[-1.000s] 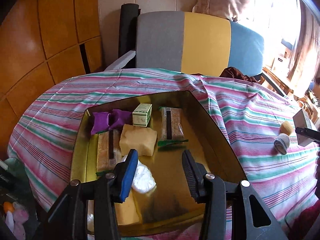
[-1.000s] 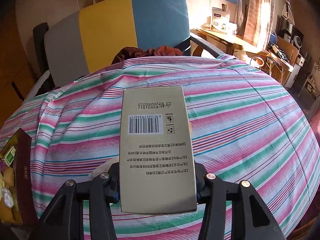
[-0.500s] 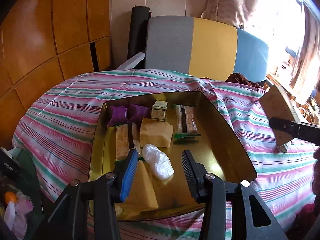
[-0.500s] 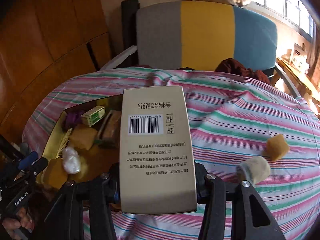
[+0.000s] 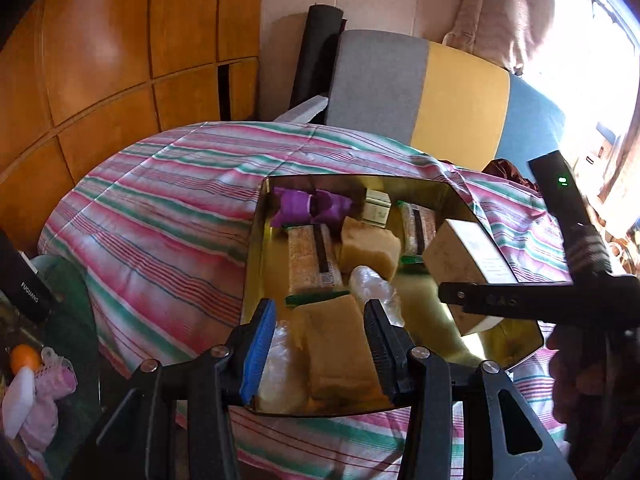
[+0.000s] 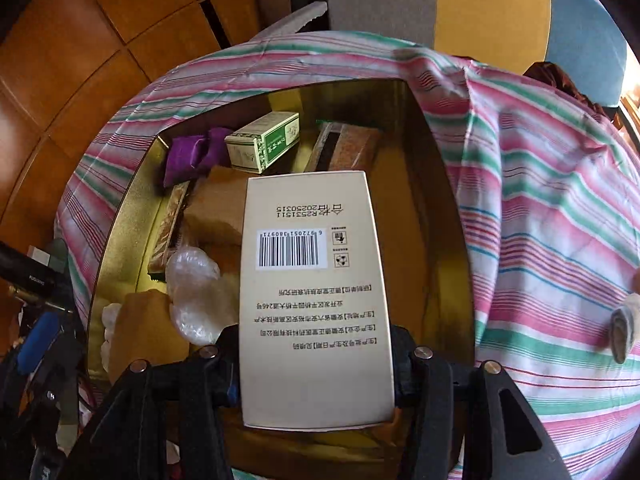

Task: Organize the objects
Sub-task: 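Carry the white medicine box into the gold tray and open the right tool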

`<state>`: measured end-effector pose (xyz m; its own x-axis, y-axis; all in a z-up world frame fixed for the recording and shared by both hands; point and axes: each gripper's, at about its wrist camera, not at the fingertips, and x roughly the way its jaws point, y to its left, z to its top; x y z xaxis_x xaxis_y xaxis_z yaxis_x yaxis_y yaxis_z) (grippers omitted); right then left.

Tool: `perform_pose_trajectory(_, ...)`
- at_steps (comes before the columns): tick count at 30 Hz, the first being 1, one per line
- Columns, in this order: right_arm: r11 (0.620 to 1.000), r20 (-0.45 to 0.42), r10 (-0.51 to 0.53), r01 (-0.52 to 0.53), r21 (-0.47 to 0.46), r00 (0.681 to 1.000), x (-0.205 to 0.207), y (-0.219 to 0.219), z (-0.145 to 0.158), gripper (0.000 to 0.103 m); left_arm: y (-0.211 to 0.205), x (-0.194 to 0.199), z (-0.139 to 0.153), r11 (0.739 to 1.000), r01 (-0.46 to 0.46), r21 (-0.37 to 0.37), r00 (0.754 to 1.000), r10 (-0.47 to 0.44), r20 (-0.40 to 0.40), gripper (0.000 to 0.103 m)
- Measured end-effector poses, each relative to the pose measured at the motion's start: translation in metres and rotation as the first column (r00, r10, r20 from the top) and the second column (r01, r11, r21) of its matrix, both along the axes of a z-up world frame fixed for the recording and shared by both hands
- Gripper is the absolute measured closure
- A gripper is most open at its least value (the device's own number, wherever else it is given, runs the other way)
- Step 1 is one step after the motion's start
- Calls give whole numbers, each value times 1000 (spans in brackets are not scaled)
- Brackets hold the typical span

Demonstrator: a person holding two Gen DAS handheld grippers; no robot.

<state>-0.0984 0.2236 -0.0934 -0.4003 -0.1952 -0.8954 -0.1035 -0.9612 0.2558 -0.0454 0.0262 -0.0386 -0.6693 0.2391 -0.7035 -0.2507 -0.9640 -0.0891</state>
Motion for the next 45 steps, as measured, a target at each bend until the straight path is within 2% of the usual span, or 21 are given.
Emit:
perform_pose_trajectory(3,998,2,4,-4,-66,1000,-2,-6,-2,51,-6,1,0,1000,-15,4,1000,15,0,56)
perform_pose_trajectory(10,995,-34,21,-24,-92,999,15,-9,3,51,-7,2,2,1000,-24,0,1000,24,-13,56)
perform_pose_trajectory(15,996,-95,-4,-5,-93,995,26,-3,16,49,-5,6,6,1000,-27,-14,999,26,-31,53)
perform_pose_trajectory(17,995,-117,-10,-2,-104,993,33,0,22,45,-4,7,8,999,-25,-21,999,24,-38,53)
perform_pose_trajectory(21,990,-148,-36,15,-138,988,43,9,32,44,-2,10,12,999,-19,-29,998,18,-52,53)
perform_pose_trajectory(25,992,-176,-61,41,-115,982,55,22,41,44,1,14,16,999,-7,-36,998,5,-61,52)
perform_pose_trajectory(36,977,-217,-209,198,-73,954,89,102,58,44,19,22,22,997,48,-54,996,-52,-72,52)
perform_pose_trajectory(45,928,-230,-367,373,-17,901,120,190,67,44,48,27,29,991,113,-76,989,-119,-82,50)
